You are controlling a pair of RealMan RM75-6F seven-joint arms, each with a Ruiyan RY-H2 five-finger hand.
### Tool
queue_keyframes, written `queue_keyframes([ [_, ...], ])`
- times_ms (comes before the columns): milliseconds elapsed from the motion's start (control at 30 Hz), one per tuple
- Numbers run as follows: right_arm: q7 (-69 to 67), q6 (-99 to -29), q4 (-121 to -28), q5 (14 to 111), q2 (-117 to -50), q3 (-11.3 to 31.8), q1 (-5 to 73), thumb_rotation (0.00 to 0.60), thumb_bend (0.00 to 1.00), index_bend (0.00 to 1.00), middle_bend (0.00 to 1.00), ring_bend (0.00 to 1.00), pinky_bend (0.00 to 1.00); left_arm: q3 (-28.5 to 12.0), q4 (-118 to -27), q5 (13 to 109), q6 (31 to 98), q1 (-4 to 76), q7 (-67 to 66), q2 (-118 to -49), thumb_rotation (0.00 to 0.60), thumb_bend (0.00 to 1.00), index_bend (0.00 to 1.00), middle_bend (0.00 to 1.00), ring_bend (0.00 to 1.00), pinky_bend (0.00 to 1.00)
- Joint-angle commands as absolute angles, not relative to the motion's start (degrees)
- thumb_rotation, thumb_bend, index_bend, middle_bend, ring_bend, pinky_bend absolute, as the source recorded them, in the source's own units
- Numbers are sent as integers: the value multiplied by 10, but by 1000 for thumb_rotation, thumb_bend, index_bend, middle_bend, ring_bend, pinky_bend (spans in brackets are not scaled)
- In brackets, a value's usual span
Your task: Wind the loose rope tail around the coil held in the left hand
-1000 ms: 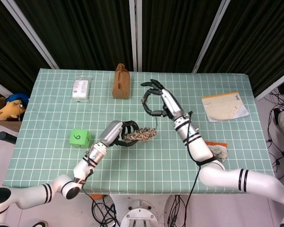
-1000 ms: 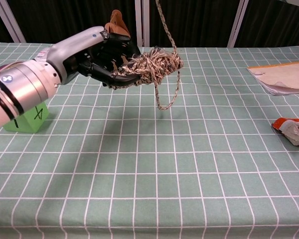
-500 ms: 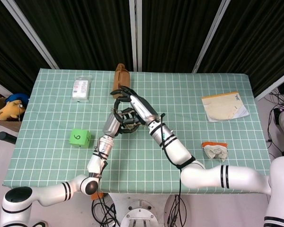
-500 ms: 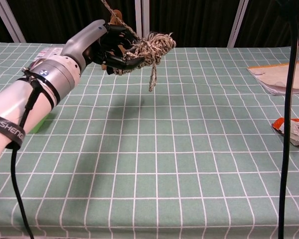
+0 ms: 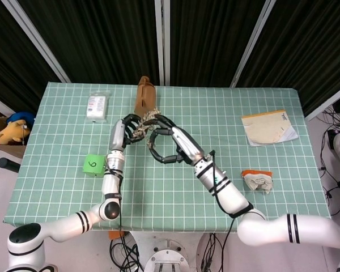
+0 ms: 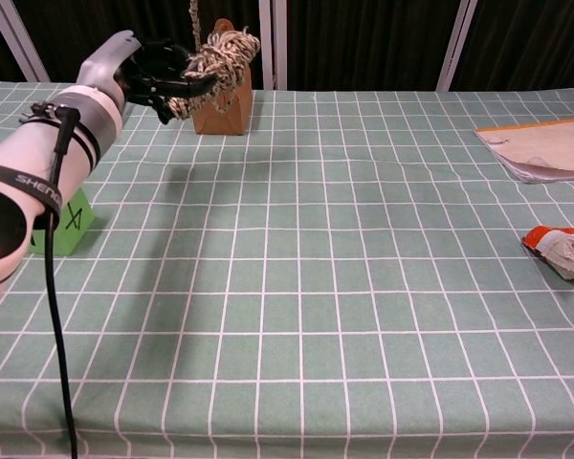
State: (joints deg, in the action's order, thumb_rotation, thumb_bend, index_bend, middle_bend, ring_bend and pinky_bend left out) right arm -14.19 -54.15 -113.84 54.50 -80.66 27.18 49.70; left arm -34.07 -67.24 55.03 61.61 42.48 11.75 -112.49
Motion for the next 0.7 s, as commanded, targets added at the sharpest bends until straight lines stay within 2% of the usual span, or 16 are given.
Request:
queue_keyframes([
  [33,-192,-558,-1179,604,-770,232,438,600,477,977,205,0,0,-365,-670,522,618,428,116,-1118,600,413,799,785,693,725],
  [200,-275,-587,-1201,698,-736,175,357,600,475,981,209,0,0,-378,-689,498,621,418,119,-1100,600,413,799,785,693,725],
  [367,-385,-619,-1169,770,-712,124,291,600,475,999,229,0,0,-368,-733,500,625,397,135,-1079,600,413,799,784,693,725],
  [700,-589,-651,-1083,780,-729,90,223,600,475,1000,227,0,0,-356,-875,569,625,337,271,-1024,600,414,797,783,692,723],
])
